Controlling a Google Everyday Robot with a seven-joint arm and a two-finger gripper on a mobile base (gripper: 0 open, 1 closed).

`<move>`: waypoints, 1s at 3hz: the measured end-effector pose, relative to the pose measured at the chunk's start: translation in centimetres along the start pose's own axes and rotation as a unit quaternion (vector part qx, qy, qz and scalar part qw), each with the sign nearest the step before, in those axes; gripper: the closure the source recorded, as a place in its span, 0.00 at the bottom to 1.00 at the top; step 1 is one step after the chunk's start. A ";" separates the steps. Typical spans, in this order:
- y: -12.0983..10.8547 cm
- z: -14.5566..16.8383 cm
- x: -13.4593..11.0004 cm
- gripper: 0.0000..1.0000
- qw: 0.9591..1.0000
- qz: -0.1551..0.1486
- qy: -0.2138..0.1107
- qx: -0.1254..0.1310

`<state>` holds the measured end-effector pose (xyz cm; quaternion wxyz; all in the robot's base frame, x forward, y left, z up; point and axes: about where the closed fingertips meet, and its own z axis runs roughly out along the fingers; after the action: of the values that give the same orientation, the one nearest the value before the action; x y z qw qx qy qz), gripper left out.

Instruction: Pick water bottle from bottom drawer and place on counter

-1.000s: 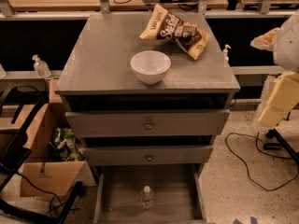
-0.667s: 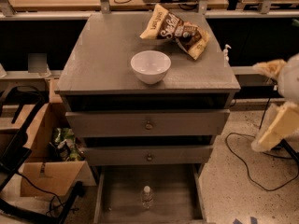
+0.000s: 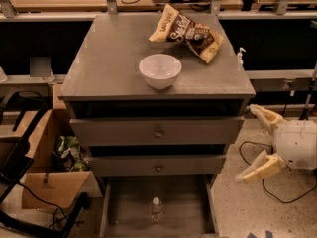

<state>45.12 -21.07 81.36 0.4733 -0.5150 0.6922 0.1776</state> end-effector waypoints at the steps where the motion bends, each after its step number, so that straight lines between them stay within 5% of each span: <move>1: 1.9 -4.6 1.3 0.00 0.991 -0.025 -0.128 0.029; 3: 1.8 -4.0 2.9 0.00 0.993 -0.028 -0.108 0.041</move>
Offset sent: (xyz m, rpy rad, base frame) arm -0.0207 -0.0143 0.0096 0.1770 -0.1172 0.0350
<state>41.62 -24.84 80.49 0.5708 -0.4922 0.6289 0.1908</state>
